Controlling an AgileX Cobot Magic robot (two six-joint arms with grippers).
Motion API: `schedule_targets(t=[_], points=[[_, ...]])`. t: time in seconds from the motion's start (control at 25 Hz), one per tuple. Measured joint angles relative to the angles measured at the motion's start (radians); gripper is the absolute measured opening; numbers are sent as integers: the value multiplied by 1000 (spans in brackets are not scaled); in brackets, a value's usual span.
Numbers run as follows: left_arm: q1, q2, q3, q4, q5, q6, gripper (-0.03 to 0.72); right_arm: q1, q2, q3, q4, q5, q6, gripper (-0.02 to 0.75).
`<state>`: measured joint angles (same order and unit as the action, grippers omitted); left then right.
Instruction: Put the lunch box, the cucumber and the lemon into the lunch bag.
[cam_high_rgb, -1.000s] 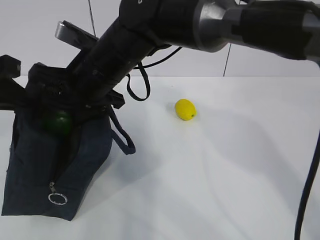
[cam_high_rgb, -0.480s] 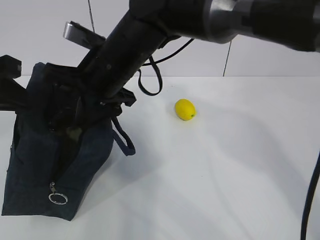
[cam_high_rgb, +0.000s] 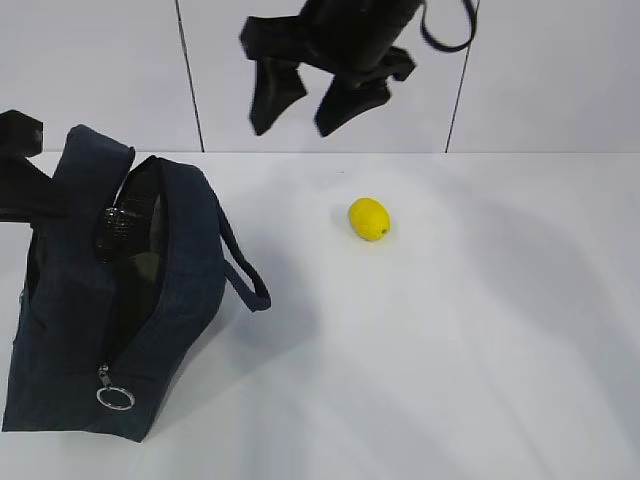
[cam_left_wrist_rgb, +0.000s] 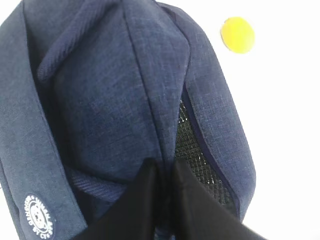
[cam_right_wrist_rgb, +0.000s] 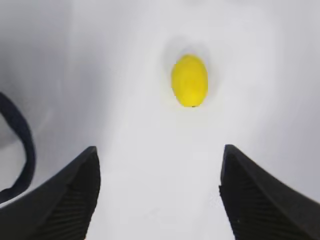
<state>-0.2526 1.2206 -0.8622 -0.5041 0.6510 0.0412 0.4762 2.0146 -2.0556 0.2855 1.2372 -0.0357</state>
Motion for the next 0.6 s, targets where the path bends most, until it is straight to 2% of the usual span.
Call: schedule_targets(t=[0.12, 0.28, 0.4, 0.6], points=[[0, 0, 0, -4, 0, 0, 29, -2, -11, 0, -195, 6, 47, 580], [0, 0, 0, -10, 0, 0, 29, -4, 8, 0, -345, 7, 99, 580], [0, 0, 0, -12, 0, 0, 29, -19, 54, 0, -358, 7, 106, 580], [0, 0, 0, -13, 0, 4, 29, -86, 134, 0, -260, 7, 62, 580]])
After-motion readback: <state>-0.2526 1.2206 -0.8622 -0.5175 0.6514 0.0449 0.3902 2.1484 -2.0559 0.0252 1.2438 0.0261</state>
